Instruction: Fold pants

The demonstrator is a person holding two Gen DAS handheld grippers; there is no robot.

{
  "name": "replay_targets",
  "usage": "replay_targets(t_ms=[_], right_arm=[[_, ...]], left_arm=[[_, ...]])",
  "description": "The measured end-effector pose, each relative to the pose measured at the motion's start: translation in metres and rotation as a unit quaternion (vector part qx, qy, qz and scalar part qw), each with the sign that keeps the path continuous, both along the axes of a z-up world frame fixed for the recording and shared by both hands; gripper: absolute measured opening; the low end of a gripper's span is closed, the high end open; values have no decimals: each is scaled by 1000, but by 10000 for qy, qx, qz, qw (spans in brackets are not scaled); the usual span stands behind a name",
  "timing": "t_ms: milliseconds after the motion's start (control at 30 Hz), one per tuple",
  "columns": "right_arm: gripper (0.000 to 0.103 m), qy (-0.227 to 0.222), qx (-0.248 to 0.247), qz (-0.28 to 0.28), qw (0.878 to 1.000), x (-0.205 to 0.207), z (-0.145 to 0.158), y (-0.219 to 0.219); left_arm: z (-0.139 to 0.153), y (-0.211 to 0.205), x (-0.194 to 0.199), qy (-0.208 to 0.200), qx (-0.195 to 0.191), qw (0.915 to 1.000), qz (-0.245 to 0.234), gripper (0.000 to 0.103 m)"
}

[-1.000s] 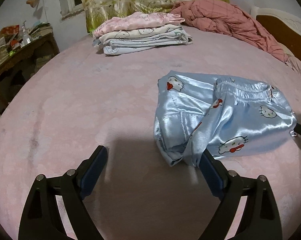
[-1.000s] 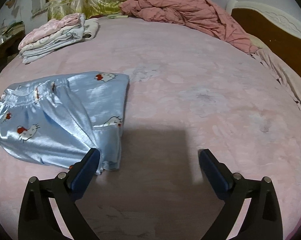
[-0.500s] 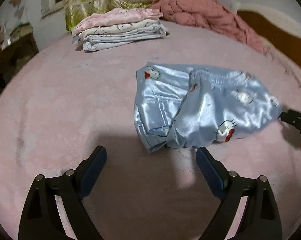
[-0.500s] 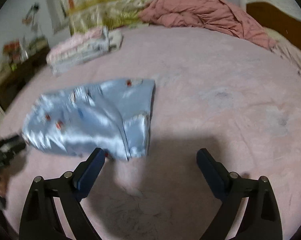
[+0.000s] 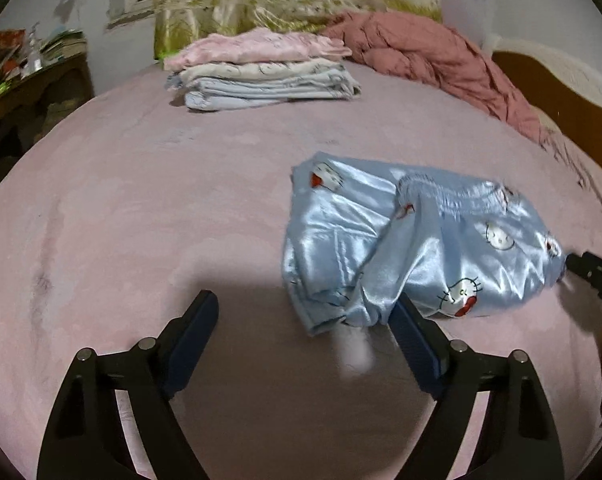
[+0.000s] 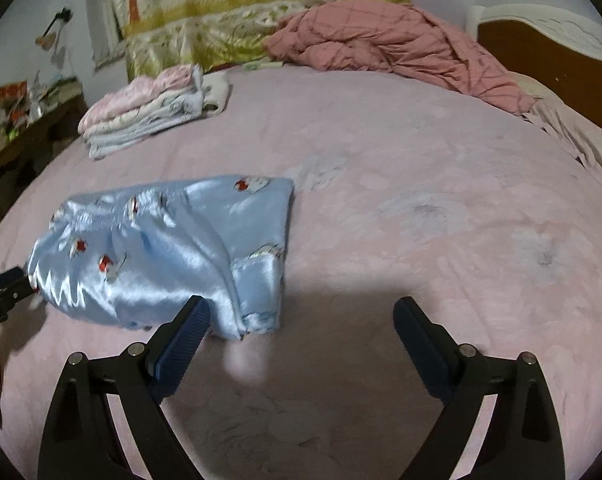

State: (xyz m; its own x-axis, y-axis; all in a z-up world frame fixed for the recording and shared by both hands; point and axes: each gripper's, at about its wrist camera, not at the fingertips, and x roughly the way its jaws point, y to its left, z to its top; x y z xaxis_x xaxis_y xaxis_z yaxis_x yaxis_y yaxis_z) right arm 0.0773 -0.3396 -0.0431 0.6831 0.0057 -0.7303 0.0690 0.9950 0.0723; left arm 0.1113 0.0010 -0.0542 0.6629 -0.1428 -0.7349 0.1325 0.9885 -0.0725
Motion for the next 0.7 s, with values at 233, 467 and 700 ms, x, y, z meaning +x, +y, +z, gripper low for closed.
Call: replay_targets(t_ms=[233, 467, 700], right_arm=[[95, 455, -222, 142, 9986, 12, -14, 9], [95, 505, -740, -150, 9959, 15, -17, 15], [95, 606, -747, -502, 9941, 21, -19, -6]], left_arm=[[-10, -12, 7, 243, 414, 9988, 32, 86], [-14, -22, 3, 79, 1085, 9937, 280, 87], [-13, -8, 3, 72, 886, 9950, 460, 86]])
